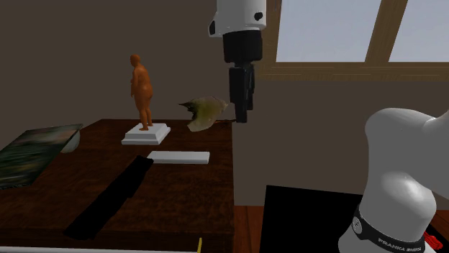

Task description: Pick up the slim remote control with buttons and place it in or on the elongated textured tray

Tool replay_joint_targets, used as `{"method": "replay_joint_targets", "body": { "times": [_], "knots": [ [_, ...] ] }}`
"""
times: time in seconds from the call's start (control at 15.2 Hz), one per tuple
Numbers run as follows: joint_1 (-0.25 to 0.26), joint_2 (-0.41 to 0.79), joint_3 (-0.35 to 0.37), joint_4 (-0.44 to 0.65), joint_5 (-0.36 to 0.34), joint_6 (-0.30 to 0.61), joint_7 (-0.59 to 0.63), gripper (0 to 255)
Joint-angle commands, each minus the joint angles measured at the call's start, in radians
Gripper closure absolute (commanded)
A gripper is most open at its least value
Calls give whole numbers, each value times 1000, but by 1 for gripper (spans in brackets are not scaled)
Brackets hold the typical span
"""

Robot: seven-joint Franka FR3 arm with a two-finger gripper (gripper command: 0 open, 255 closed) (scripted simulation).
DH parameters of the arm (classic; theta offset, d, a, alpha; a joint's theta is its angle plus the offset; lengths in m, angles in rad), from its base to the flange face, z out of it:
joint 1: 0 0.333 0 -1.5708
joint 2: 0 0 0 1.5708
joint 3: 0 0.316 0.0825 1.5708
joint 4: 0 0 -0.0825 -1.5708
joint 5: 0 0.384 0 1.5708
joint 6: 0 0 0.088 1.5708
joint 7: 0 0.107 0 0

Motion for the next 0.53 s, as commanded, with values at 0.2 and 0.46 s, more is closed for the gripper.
{"method": "replay_joint_targets", "body": {
  "times": [0.2, 0.46],
  "knots": [
    [-16, 145, -35, 8, -27, 157, -53, 0],
    [-27, 278, -61, 45, -40, 266, -94, 0]
  ]
}}
